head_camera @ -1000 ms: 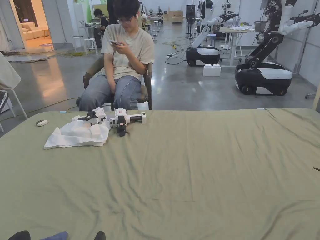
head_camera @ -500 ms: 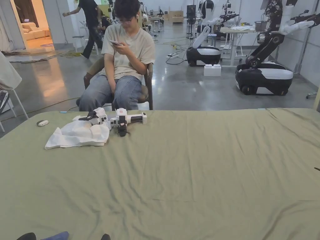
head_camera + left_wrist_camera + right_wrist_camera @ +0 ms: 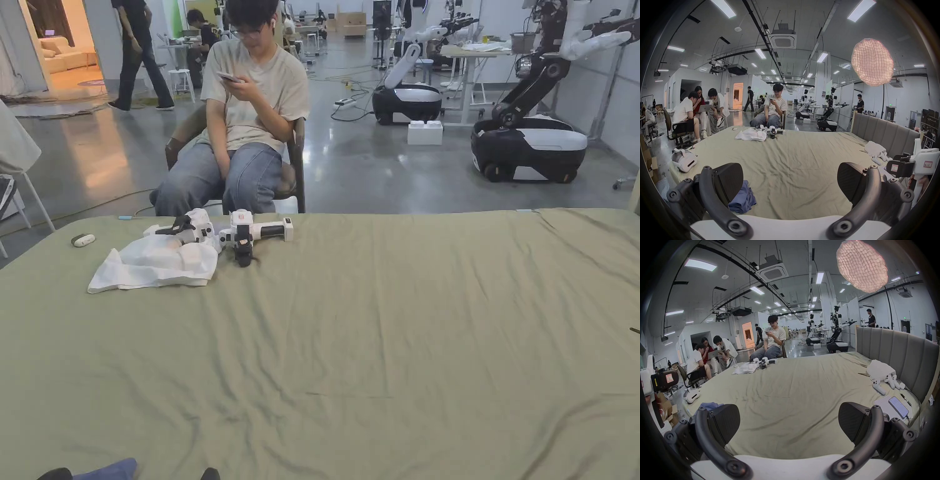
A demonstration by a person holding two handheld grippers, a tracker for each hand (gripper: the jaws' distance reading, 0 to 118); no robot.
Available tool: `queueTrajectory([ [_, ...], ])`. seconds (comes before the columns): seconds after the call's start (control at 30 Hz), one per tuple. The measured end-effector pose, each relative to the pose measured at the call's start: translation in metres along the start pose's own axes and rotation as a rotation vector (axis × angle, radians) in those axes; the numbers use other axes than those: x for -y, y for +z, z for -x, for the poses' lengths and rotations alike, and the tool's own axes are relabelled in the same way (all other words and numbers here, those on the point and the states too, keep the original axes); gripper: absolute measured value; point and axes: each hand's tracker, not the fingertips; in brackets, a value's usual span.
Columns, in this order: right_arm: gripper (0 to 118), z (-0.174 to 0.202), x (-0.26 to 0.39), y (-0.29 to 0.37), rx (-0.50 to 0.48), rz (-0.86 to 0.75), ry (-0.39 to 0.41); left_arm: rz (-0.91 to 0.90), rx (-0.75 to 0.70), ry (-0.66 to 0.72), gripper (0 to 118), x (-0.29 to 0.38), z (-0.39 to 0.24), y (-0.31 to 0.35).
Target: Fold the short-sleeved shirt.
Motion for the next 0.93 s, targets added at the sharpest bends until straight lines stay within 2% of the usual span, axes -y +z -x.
queueTrajectory([
  [0.33, 118, -0.006, 0.005, -0.018, 0.008, 0.027, -0.022, 0.050, -0.003, 0.012, 116, 0.011, 0.002, -0.020],
  [0.93, 118, -0.022, 0.026, -0.091, 0.013, 0.135, -0.033, 0.174, 0.036, -0.011, 116, 0.045, -0.007, -0.099],
])
